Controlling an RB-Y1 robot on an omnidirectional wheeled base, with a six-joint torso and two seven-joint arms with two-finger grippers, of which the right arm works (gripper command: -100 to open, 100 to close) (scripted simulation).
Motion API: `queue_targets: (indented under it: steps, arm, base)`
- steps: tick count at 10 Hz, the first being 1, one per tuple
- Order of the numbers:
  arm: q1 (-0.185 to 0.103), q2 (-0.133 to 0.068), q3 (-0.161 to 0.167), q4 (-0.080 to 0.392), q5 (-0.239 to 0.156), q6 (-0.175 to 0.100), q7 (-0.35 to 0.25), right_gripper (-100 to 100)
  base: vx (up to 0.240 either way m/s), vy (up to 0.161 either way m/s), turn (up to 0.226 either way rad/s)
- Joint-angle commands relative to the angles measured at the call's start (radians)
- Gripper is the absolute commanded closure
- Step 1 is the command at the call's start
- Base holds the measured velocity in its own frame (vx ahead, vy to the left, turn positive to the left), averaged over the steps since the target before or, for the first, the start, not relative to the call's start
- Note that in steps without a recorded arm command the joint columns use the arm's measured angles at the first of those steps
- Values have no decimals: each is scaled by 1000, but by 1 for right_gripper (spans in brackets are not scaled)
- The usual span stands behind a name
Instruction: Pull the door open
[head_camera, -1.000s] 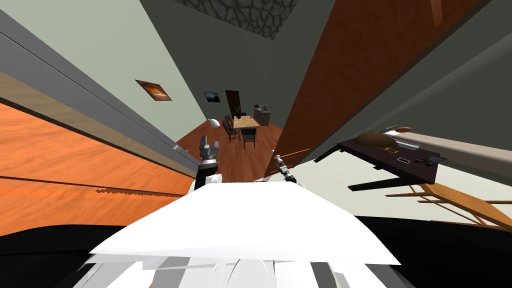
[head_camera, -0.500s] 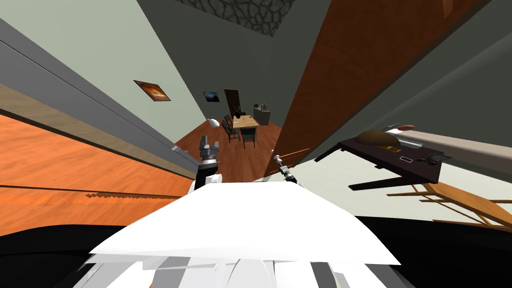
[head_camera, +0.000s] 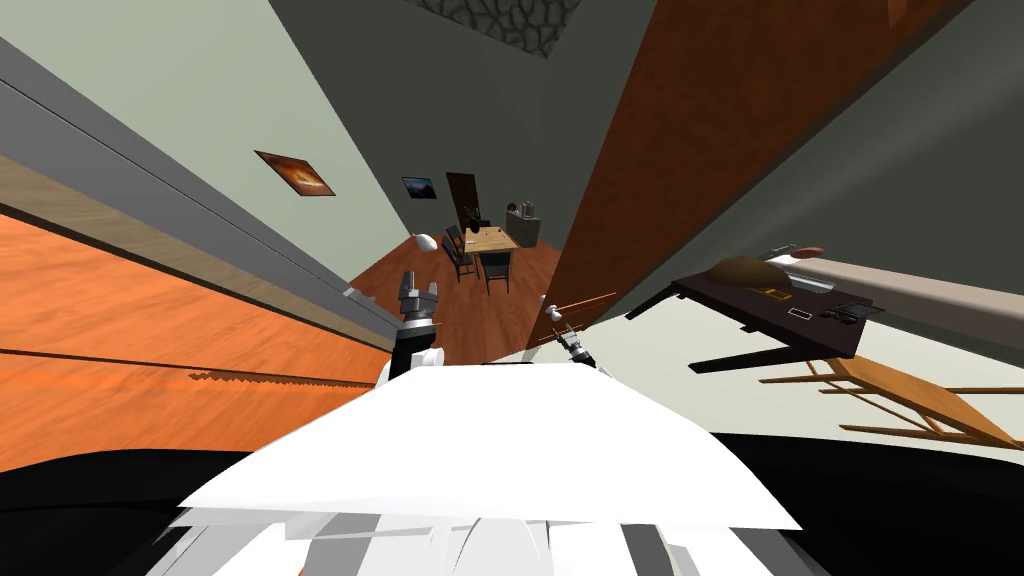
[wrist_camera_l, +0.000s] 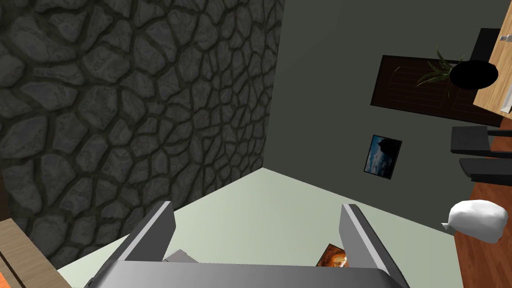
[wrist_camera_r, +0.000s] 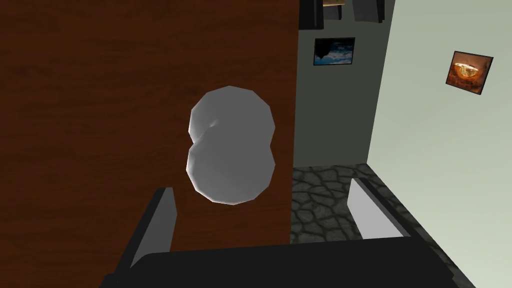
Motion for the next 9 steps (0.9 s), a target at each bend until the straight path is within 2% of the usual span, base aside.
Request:
queue_targets:
  steps: [1,3,4,5,7,9]
  arm:
    - [10,-7,1,-10,2,-17,-2,-100]
    - [17,-15,2,-16,5,-33,-3,-100]
    - [17,-12,2,-17,4,-26,-3,-100]
    - [10,-10,16,-17,-11,-18,6,-100]
    - [4,-7,28,-18,-23,-11,13,-100]
    - [-9,-3,53,-19,-48,6,29,-100]
  base:
    - [-194,-74,-53]
    - [-156,-94,-46]
    - [-74,-39,-5]
    - [43,59,26]
    - [159,75,7]
    - [174,59,8]
